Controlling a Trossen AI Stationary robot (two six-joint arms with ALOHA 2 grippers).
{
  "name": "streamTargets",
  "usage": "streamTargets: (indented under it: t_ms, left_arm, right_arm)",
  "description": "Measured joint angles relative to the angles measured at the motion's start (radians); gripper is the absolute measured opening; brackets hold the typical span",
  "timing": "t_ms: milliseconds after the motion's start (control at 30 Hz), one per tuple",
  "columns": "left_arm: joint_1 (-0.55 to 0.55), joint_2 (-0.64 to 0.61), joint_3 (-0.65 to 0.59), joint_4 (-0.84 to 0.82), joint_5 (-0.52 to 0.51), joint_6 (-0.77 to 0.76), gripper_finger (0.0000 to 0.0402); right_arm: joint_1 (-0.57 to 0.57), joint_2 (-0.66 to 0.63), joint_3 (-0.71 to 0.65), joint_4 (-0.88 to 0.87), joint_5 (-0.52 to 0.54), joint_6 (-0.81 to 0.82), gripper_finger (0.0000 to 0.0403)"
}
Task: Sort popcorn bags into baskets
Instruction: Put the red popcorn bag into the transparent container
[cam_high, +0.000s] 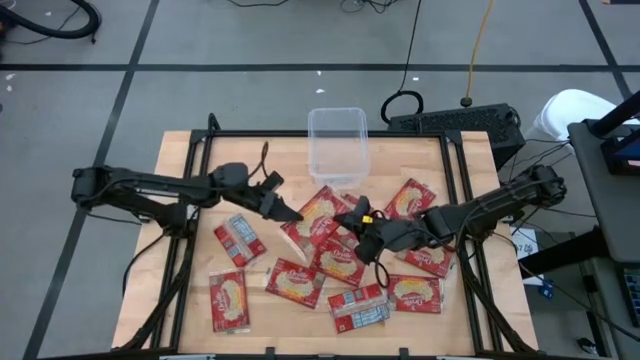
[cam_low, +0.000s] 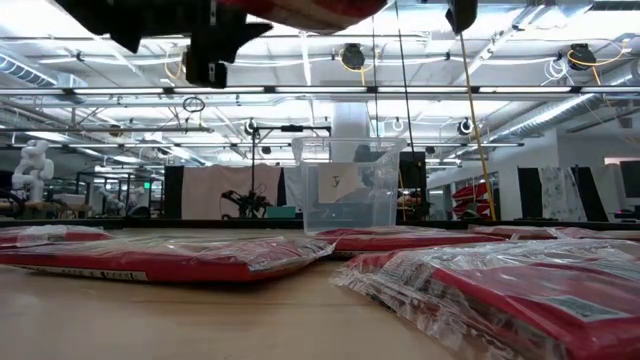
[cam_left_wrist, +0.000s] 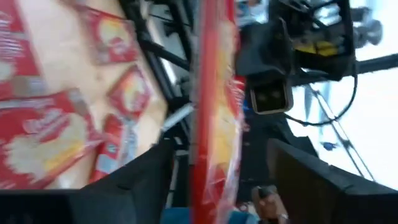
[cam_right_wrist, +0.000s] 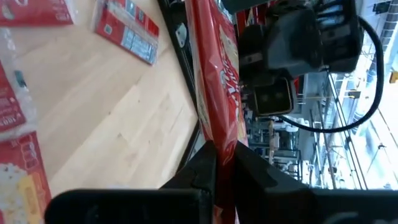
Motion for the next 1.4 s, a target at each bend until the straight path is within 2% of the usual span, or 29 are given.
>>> streamTargets:
  t_ms: [200, 367, 400, 533, 633, 767, 900, 1100, 1200, 1333, 1400]
  left_arm:
    - [-0.006, 0.046, -0.001, 0.113, 0.015, -0.026, 0.0146]
    - [0.02, 0.047, -0.001, 0.119, 0.016, -0.026, 0.0034]
    - [0.027, 0.047, -0.001, 0.119, 0.015, -0.026, 0.0022]
    - [0.059, 0.044, -0.001, 0.138, 0.015, -0.033, 0.0032]
    - [0.088, 0.043, -0.001, 0.186, 0.011, -0.04, 0.0042]
    - [0.133, 0.031, -0.001, 0.237, 0.009, -0.038, 0.0022]
    - [0.184, 0.028, 0.0, 0.245, -0.014, -0.019, 0.002]
    - [0.227, 0.031, 0.093, 0.218, -0.169, 0.103, 0.0029]
    - [0.237, 0.031, 0.177, 0.117, -0.272, 0.208, 0.0029]
    - [0.237, 0.056, 0.272, 0.023, -0.392, 0.316, 0.0025]
    - [0.237, 0.082, 0.303, 0.027, -0.426, 0.33, 0.0026]
  right_arm:
    - [-0.043, -0.003, 0.0, -0.001, 0.0, -0.027, 0.0025]
    - [-0.069, -0.005, 0.0, -0.007, 0.0, 0.009, 0.0038]
    - [-0.074, -0.005, 0.0, -0.008, 0.001, 0.025, 0.0044]
    - [-0.09, -0.005, 0.0, -0.017, 0.01, 0.121, 0.0075]
    - [-0.091, -0.019, -0.004, -0.028, 0.063, 0.216, 0.0101]
    - [-0.09, -0.075, -0.028, -0.049, 0.136, 0.343, 0.0133]
    - [-0.092, -0.156, -0.055, -0.1, 0.138, 0.487, 0.016]
    - [-0.125, -0.3, -0.098, -0.103, 0.161, 0.797, 0.018]
    - [-0.164, -0.366, -0.098, -0.075, 0.153, 0.985, 0.0179]
    - [-0.259, -0.44, -0.098, 0.007, 0.051, 1.295, 0.0177]
    - [-0.326, -0.461, -0.097, 0.034, -0.044, 1.46, 0.0177]
